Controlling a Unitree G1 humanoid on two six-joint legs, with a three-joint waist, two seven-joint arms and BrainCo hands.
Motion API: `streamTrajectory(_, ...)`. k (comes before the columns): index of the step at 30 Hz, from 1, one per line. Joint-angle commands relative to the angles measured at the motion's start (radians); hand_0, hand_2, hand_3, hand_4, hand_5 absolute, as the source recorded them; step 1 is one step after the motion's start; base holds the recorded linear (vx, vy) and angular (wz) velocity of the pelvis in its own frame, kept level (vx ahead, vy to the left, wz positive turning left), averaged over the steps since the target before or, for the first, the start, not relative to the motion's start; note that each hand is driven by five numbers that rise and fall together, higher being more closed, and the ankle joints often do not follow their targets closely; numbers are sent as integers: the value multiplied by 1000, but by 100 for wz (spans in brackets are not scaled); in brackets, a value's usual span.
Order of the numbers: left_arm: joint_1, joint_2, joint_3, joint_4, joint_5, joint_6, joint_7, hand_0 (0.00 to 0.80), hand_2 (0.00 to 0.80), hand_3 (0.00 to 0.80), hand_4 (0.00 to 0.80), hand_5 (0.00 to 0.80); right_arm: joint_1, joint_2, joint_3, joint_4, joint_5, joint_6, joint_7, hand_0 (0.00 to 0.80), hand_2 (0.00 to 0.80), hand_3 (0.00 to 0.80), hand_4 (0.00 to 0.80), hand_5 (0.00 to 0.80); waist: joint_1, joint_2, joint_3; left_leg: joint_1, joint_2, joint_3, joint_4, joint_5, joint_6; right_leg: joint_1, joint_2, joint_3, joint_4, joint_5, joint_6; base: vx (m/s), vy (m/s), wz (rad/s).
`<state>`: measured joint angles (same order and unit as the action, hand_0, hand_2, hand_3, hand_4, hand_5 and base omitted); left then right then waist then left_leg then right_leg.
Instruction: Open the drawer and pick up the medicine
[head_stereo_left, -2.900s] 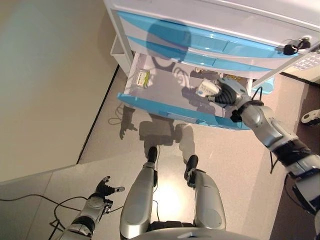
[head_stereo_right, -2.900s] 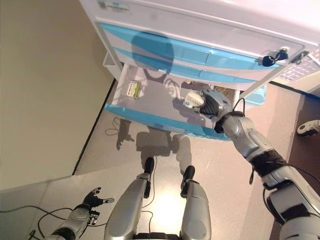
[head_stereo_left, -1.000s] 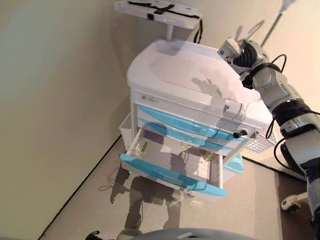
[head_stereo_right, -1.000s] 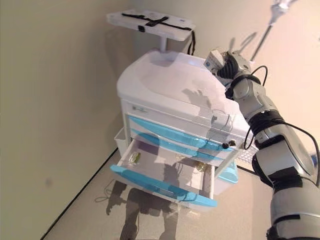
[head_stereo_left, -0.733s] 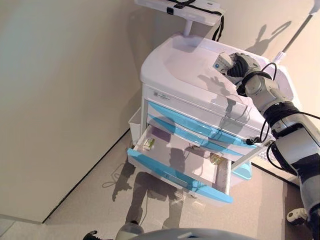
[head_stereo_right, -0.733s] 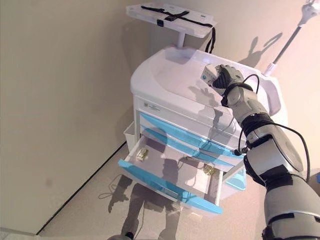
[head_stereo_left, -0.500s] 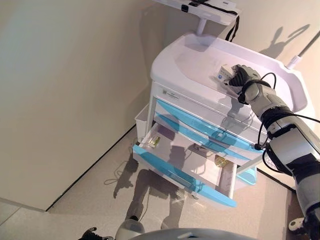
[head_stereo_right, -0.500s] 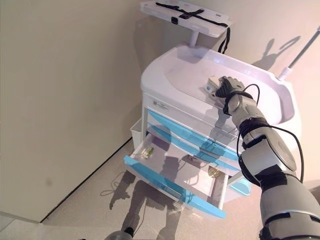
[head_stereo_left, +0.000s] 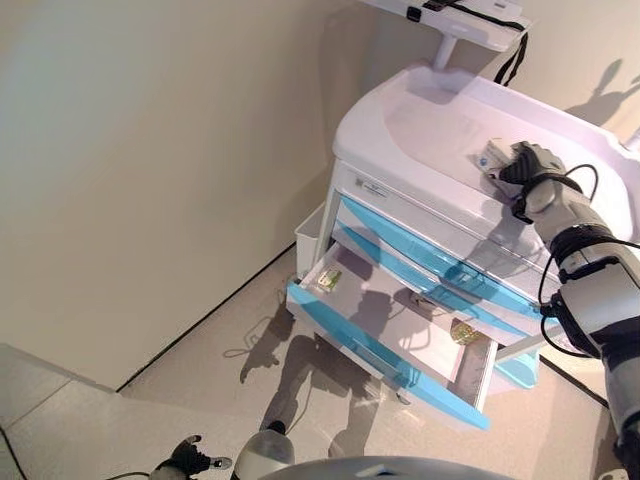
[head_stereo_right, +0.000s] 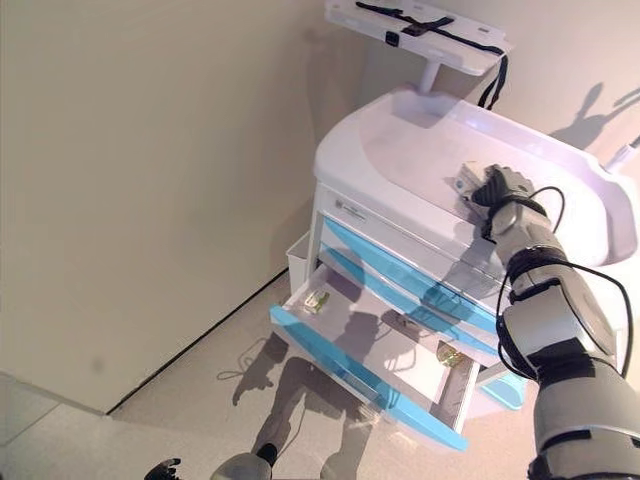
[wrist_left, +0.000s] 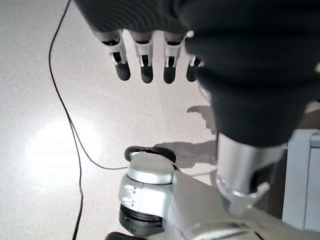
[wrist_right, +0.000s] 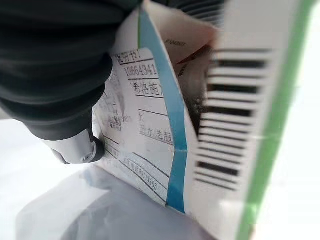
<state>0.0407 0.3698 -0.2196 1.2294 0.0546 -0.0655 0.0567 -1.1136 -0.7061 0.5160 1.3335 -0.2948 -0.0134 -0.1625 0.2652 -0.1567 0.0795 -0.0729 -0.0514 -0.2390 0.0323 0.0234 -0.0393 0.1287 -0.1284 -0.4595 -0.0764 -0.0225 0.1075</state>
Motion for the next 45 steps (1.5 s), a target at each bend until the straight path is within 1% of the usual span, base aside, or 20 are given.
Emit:
streamTrajectory(1, -20, 6, -33, -2, -7, -20, -4, 0, 0, 0, 0, 0, 26, -78, 49, 4, -23, 20, -47, 800, 800, 800, 800, 800, 15, 25, 4, 12, -47, 13, -39, 1, 35, -62, -1, -8, 112, 9, 22, -30, -7, 20)
streamTrajectory(3, -22, 3, -34, -3, -9, -21, -2, 0, 0, 0, 0, 0, 25, -91, 54, -8, -29, 18, -57, 800, 800, 800, 800, 800, 13, 30, 9, 8, -48, 9, -39, 4, 34, -66, -2, -11, 114, 8, 21, -22, -3, 13)
streamTrajectory(4, -22, 1, -34, -1, -8, -22, -1, 0, 0, 0, 0, 0, 23, -98, 55, -12, -34, 19, -62, 690, 690, 690, 690, 690, 11, 32, 10, 7, -48, 7, -39, 5, 34, -67, -2, -12, 115, 8, 21, -9, -8, 6)
streamTrajectory(5, -23, 0, -36, -3, -8, -21, -1, 0, 0, 0, 0, 0, 23, -100, 57, -17, -37, 20, -66, 0, 0, 0, 0, 0, 10, 34, 11, 6, -47, 5, -39, 5, 33, -68, -3, -13, 115, 8, 21, 0, 0, 0)
streamTrajectory(15, -26, -17, -44, 12, -3, -20, 2, 0, 0, 0, 0, 0, 33, -82, 61, -27, -33, 18, -62, 0, 0, 0, 0, 0, -12, 36, 7, 19, -41, 13, -43, 3, 32, -64, -3, -8, 118, 3, 17, 0, 0, 0)
streamTrajectory(18, -26, -21, -43, 15, -3, -20, 0, 0, 0, 0, 0, 0, 42, -74, 58, -47, -24, 13, -57, 0, 0, 0, 0, 0, -27, 36, 1, 27, -37, 27, -43, -1, 33, -62, -1, 5, 118, 2, 17, 0, 0, 0)
streamTrajectory(23, -17, -39, -36, 38, 12, -18, -3, 0, 0, 0, 0, 0, 72, -68, 26, -144, 12, -1, -76, 0, 0, 0, 0, 0, -69, 40, -18, 51, -22, 73, -49, -9, 35, -61, 3, 49, 113, 7, 15, -13, 10, -18)
streamTrajectory(24, -17, -39, -36, 38, 12, -18, -3, 0, 0, 0, 0, 0, 72, -68, 25, -144, 12, -1, -76, 0, 0, 0, 0, 0, -69, 40, -17, 52, -22, 74, -49, -9, 35, -61, 3, 49, 113, 7, 15, -29, 8, -19)
streamTrajectory(25, -14, -44, -28, 43, 17, -17, 1, 0, 0, 0, 0, 0, 88, -77, 13, -206, 12, -7, -91, 0, 0, 0, 0, 0, -88, 44, -23, 61, -18, 91, -52, -12, 36, -60, 4, 66, 113, 8, 14, -28, 6, -32)
streamTrajectory(28, -11, -52, -24, 47, 23, -18, 1, 0, 0, 0, 0, 0, 135, -90, -42, -277, 41, -17, -126, 0, 0, 0, 0, 0, -102, 49, -32, 72, -13, 107, -57, -14, 36, -57, 5, 82, 111, 10, 14, -24, 7, -33)
streamTrajectory(29, -6, -58, -15, 50, 24, -19, 4, 0, 0, 0, 0, 0, 191, -101, -105, -380, 73, -29, -148, 0, 0, 0, 0, 0, -119, 55, -38, 82, -9, 120, -61, -16, 37, -56, 7, 95, 111, 10, 14, -17, 4, -15)
streamTrajectory(30, -6, -58, -16, 50, 24, -19, 4, 0, 0, 0, 0, 0, 192, -101, -106, -380, 73, -28, -148, 0, 0, 0, 0, 0, -118, 55, -38, 82, -9, 120, -61, -16, 37, -56, 7, 96, 111, 10, 14, -36, 3, -23)
streamTrajectory(33, 0, -62, -6, 52, 36, -22, 0, 0, 0, 0, 0, 0, 281, -130, -182, -460, 104, -58, -160, 0, 0, 0, 0, 0, -141, 65, -48, 98, -1, 146, -68, -18, 37, -54, 11, 121, 106, 13, 14, -35, -4, -28)
streamTrajectory(34, 3, -65, 0, 57, 40, -23, 0, 0, 0, 0, 0, 0, 311, -131, -222, -484, 136, -72, -171, 0, 0, 0, 0, 0, -152, 70, -50, 102, 0, 154, -69, -19, 37, -55, 13, 130, 104, 13, 14, -45, -1, -33)
streamTrajectory(35, 7, -67, 9, 61, 47, -24, -1, 0, 0, 0, 0, 0, 386, -125, -302, -532, 178, -89, -188, 0, 0, 0, 0, 0, -163, 76, -57, 111, 3, 175, -69, -24, 39, -55, 16, 151, 103, 15, 14, -36, 2, -37)
streamTrajectory(36, 7, -67, 8, 61, 46, -24, -1, 0, 0, 0, 0, 0, 387, -125, -303, -533, 178, -89, -188, 0, 0, 0, 0, 0, -161, 76, -57, 112, 3, 176, -69, -24, 39, -55, 16, 151, 103, 15, 14, -47, -5, -41)
streamTrajectory(37, 8, -71, 21, 68, 53, -23, -2, 0, 0, 0, 0, 0, 445, -106, -359, -572, 218, -107, -189, 0, 0, 0, 0, 0, -181, 83, -60, 119, 6, 196, -64, -29, 40, -58, 20, 173, 104, 16, 14, -37, -7, -46)
streamTrajectory(40, 13, -82, 38, 70, 61, -20, -3, 0, 0, 0, 0, 0, 563, -69, -451, -634, 268, -121, -186, 0, 0, 0, 0, 0, -201, 90, -65, 135, 15, 228, -58, -38, 42, -60, 29, 208, 105, 17, 12, -42, -16, -42)
streamTrajectory(44, 19, -93, 43, 78, 73, -16, -4, 0, 0, 0, 0, 0, 662, -28, -522, -635, 294, -132, -190, 0, 0, 0, 0, 0, -214, 94, -70, 148, 20, 256, -51, -47, 43, -58, 37, 239, 102, 19, 12, -34, -22, -36)
streamTrajectory(45, 19, -105, 48, 80, 80, -17, -6, 0, 0, 0, 0, 0, 732, 10, -565, -628, 321, -142, -188, 0, 0, 0, 0, 0, -230, 99, -71, 154, 25, 275, -46, -51, 43, -60, 43, 259, 99, 21, 11, -61, -30, -31)
